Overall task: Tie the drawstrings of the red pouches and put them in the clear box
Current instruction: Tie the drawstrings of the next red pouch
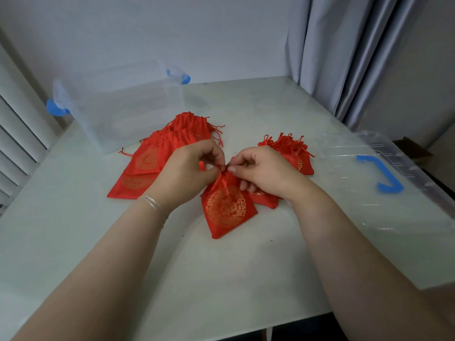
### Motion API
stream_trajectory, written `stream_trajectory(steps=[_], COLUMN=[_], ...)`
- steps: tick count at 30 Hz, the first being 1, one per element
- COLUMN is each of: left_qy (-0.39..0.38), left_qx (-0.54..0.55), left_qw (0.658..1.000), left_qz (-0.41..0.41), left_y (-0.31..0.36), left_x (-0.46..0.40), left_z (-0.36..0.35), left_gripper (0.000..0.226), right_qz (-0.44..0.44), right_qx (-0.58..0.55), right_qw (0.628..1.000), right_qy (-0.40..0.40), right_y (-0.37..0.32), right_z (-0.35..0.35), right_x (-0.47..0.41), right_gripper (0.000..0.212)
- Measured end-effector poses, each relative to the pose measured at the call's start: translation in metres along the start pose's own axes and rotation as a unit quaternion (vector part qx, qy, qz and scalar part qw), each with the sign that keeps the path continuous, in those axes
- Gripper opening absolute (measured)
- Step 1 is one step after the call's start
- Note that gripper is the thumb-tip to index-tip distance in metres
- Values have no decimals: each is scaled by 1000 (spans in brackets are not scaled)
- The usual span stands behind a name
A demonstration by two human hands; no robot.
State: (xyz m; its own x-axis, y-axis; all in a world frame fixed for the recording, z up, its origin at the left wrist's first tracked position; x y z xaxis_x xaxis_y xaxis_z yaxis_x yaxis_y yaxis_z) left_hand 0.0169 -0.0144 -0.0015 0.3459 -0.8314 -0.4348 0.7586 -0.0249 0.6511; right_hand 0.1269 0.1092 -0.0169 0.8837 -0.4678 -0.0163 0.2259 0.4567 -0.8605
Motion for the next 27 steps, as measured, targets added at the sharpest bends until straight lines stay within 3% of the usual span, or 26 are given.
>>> stream_trajectory(steps=[6,11,14,16,18,27], left_qy=[107,131,111,106,115,145], left_qx=[-167,-190,-178,-178,-184,-248], left_qw=[978,966,967,967,964,934], left_qz=[-64,-116,-145,-148,-151,-212], left_y=[-3,-1,0,-1,-2,2], left_x=[1,3,4,4,5,7], left_z=[-5,-3,-7,-9,-9,-6], left_gripper=[18,14,14,16,17,15], right_qz=[9,-48,0,70,88,6], right_qx=[-90,-181,-83,-37,-40,-202], right_qw=[995,982,993,991,991,979], right_qy=[29,26,80,106,87,-8], right_y=[-4,-3,1,-2,-5,1], right_z=[-3,-4,-2,0,0,8], right_x=[-1,-2,-3,-3,-3,-3], right_gripper=[12,12,6,23,27,15])
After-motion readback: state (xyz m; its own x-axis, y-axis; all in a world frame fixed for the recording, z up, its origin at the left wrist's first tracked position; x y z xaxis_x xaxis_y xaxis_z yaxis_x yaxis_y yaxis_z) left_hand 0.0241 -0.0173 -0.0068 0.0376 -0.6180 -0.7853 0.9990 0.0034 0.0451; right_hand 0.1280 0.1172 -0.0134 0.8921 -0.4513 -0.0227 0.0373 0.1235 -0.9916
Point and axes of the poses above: each hand's wrist, its own x-axis away from the middle knuckle, its own z-axis out of the back of the hand, y = z × x, the point moved 2 cm from there along -x, towards the middle knuckle, and after that the axes turned 2 degrees about -z, right-handed, at the moved point
